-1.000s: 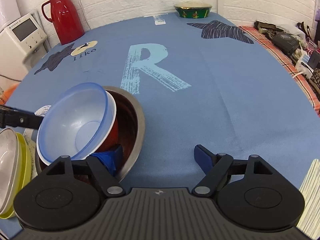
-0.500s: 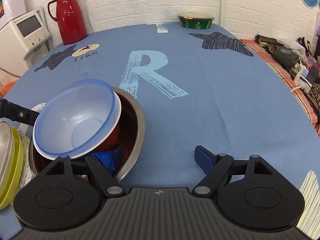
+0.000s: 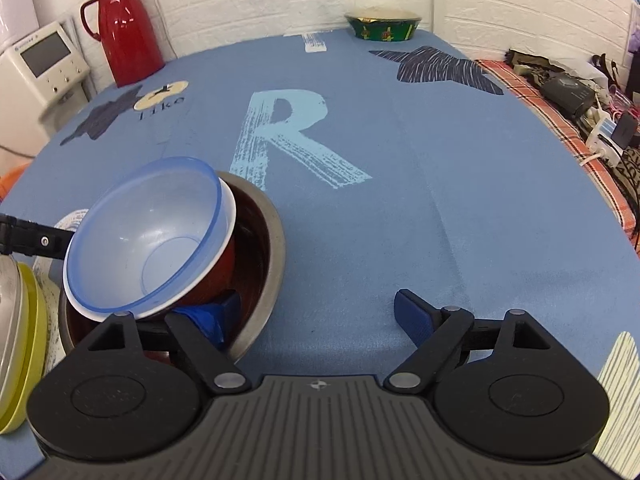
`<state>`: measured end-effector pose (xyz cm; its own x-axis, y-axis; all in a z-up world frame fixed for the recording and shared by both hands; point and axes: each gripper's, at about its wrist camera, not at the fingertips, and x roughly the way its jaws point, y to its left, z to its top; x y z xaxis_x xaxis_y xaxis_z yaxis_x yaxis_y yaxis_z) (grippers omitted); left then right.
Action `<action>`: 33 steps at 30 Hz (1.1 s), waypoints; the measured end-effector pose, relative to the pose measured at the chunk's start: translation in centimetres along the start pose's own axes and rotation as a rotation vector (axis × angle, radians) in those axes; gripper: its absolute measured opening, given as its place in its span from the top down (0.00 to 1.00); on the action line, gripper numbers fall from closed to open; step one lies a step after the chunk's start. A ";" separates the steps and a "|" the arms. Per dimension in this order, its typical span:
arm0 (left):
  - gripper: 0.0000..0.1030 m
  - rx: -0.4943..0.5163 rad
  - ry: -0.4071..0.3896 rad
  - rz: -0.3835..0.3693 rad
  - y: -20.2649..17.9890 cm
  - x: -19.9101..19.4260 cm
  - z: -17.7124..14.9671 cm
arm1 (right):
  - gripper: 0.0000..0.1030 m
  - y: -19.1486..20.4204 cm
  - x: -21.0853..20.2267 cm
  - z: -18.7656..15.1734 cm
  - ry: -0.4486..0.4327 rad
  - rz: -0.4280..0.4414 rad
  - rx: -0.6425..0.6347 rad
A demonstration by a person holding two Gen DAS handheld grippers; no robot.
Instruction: Organize plates and bowls
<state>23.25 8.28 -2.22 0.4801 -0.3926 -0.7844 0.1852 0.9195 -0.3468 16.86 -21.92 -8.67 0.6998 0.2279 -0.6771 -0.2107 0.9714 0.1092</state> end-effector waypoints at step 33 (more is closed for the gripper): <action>0.92 -0.134 -0.002 -0.327 0.6 -0.8 -1.1 | 0.91 1.3 -0.7 0.2 -0.050 0.070 -0.053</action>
<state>22.00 9.15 -2.38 0.4161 -0.6655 -0.6196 0.2154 0.7342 -0.6439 16.22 -20.76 -7.96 0.7150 0.2996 -0.6317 -0.2955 0.9483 0.1154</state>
